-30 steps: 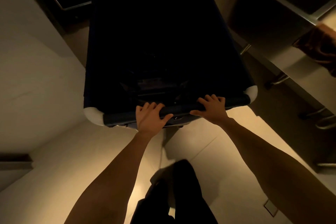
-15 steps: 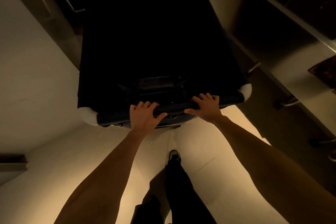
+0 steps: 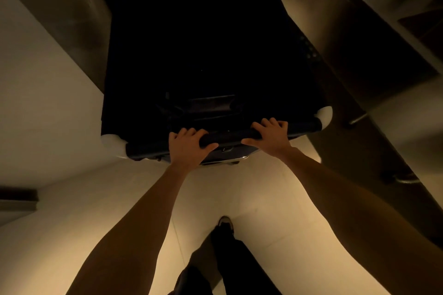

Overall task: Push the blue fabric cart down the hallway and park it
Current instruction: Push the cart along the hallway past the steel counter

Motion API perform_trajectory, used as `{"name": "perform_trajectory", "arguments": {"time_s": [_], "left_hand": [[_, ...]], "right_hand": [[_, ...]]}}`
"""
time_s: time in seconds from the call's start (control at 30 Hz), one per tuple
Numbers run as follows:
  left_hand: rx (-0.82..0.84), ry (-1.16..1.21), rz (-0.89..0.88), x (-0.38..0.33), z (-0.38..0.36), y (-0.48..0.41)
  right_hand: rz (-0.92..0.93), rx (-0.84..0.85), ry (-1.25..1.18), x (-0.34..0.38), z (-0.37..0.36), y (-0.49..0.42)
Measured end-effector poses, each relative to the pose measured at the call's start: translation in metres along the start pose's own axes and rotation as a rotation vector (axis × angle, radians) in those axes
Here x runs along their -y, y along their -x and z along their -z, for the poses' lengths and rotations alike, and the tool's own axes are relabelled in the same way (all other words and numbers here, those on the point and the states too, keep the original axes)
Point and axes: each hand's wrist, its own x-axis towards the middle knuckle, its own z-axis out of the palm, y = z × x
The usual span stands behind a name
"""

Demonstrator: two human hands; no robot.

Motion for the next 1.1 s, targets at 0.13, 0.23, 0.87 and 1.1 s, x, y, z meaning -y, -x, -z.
{"name": "perform_trajectory", "arguments": {"time_s": [0.13,0.23,0.87,1.1], "left_hand": [[-0.029,0.002,0.032,-0.004,-0.003,-0.016],[-0.021,-0.016,0.062,-0.01,-0.005,-0.021],[-0.046,-0.045,0.084,-0.062,-0.005,0.067],[-0.054,-0.006,0.078,-0.087,-0.003,0.13]], "right_hand": [[0.052,0.006,0.019,-0.011,0.006,-0.027],[0.086,-0.011,0.033,-0.018,0.006,-0.038],[0.126,0.012,0.039,-0.041,-0.008,0.046],[0.103,0.017,0.026,-0.043,-0.017,0.118]]}}
